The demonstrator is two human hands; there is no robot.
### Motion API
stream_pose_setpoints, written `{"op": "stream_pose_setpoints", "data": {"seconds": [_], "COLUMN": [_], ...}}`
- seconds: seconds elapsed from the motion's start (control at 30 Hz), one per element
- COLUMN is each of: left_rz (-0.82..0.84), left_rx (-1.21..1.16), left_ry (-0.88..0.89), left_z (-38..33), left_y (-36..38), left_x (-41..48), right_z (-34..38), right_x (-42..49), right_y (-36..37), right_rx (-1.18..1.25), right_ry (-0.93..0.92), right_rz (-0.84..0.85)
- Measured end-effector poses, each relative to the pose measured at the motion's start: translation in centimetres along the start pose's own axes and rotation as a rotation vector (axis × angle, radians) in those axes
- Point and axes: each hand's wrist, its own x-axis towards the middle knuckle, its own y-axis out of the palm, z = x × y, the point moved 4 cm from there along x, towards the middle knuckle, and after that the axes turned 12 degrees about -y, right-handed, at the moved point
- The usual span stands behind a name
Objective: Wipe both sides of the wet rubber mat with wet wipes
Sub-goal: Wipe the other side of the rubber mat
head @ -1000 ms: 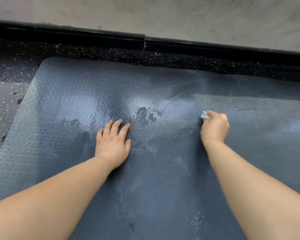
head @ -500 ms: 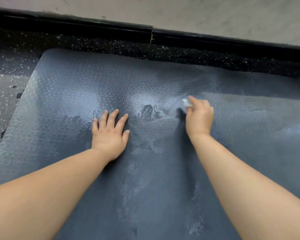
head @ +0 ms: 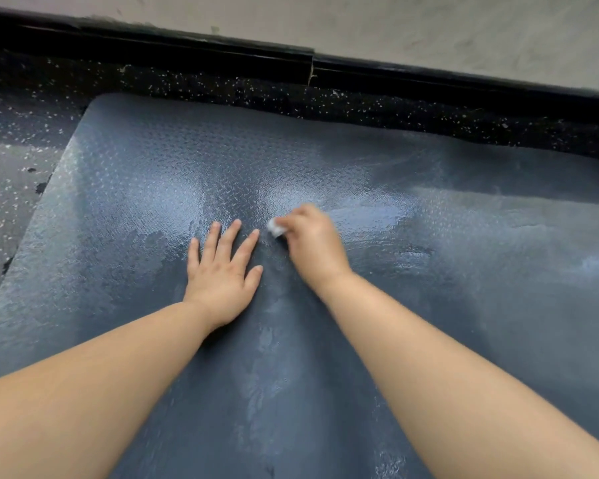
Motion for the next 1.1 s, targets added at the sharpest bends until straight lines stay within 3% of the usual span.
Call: {"op": "stream_pose_setpoints", "data": {"seconds": [0.13, 0.23, 0.3, 0.37, 0.43, 0.5, 0.57, 0.73, 0.83, 0.9, 1.1], "left_rz": [-0.013, -0.096, -0.181, -0.227, -0.233, -0.232, -0.244, -0.278, -0.283, -0.289, -0.281], "left_rx": [-0.046, -0.074, -0.081, -0.083, -0.116, -0.152, -0.145, -0.114, -0.107, -0.118, -0.131], "left_ry": [-0.011, -0.029, -0.033, -0.027, -0.055, -0.121, -0.157, -0.171, -0.174, -0.171, -0.159], "left_z": [-0.1, -0.4, -0.7, -1.3, -1.8, -1.8, -1.5, -1.6, -1.7, -1.8, -1.8], "left_y": [-0.2, -1.0, -1.7, -2.2, -2.4, -2.4, -1.9, -1.5, -1.8, -1.9, -2.3], "left_x": [-0.2, 0.0, 0.4, 1.6, 3.2, 4.7, 5.2, 4.9, 4.8, 4.7, 4.4], "right_z": [-8.6, -13.0, -11.8, -8.1, -2.9, -0.6, -2.3, -13.1, -14.9, -12.9, -1.1], "right_x": [-0.3, -1.8, -1.2, -0.1, 0.2, 0.0, 0.2, -0.9, -0.4, 1.3, 2.8], "right_y": [-8.1, -9.8, -8.2, -4.4, 0.5, 2.2, -0.1, -9.9, -10.4, -8.5, 2.1], "right_rx": [-0.194, -0.193, -0.263, -0.25, -0.205, -0.152, -0.126, -0.379, -0.315, -0.318, -0.075], "right_ry": [0.435, 0.747, 0.682, 0.431, 0.124, -0.028, 0.021, 0.509, 0.697, 0.622, 0.054], "right_rz": [-0.368, -0.391, -0.301, -0.175, 0.057, 0.134, 0.002, -0.382, -0.407, -0.366, -0.08]}}
